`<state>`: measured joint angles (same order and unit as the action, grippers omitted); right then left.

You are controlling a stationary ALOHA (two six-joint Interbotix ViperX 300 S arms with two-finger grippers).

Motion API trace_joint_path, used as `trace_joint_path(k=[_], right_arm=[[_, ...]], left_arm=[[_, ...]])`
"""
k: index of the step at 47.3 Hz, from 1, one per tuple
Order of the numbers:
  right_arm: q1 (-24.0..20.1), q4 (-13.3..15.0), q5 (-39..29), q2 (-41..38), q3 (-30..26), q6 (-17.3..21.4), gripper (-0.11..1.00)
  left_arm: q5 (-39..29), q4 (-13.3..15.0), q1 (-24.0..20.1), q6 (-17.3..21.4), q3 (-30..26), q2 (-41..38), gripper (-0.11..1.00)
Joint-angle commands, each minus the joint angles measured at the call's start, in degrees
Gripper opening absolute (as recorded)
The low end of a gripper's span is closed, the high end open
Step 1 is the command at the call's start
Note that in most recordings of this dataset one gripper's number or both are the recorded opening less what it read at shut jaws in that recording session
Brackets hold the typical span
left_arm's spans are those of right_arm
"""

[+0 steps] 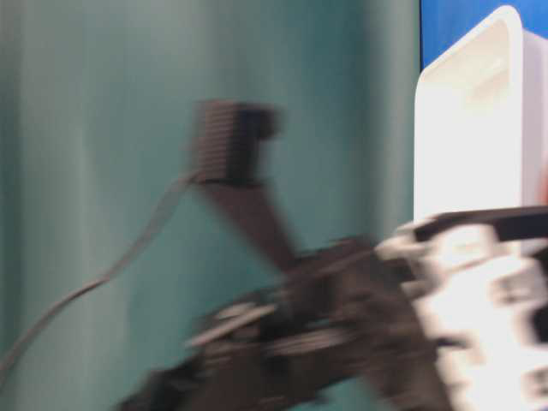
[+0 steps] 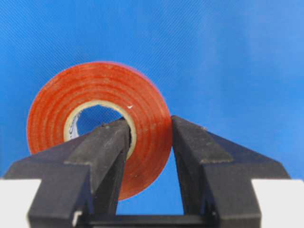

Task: Place one roll of tape in the white case with the left arm.
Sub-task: 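Carry the tape roll up and over into the white tray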

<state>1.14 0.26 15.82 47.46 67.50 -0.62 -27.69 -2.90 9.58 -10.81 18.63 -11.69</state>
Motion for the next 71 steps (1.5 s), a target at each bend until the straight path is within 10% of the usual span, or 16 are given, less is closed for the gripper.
trace_joint_path(k=[1,28,47,58,71], right_arm=[[0.09,-0.09,0.35,-0.18,-0.70,0.09,-0.11],[0.09,-0.26,0.35,-0.88,-0.70,0.44,-0.11],[0.09,-0.26,0.35,-2.11,-0.62,0.35,-0.11],[0.09,-0.26,0.62,-2.64,-0.62,0.35,-0.11],[0.09,-0.26,0.62,-2.90,-0.62,0.44,-0.11]], left_arm=[[-2.02,-0.88,0.00,0.09,-1.14,5.89,0.25],[-0.70,-3.87,-16.88,12.13,1.76,6.59,0.25],[6.50,-3.78,-19.07,12.92,2.11,-0.97,0.26],[7.47,-3.78,-19.34,13.01,3.08,-0.70,0.84],[2.64,-3.60,-18.81,12.30,3.08,7.73,0.75]])
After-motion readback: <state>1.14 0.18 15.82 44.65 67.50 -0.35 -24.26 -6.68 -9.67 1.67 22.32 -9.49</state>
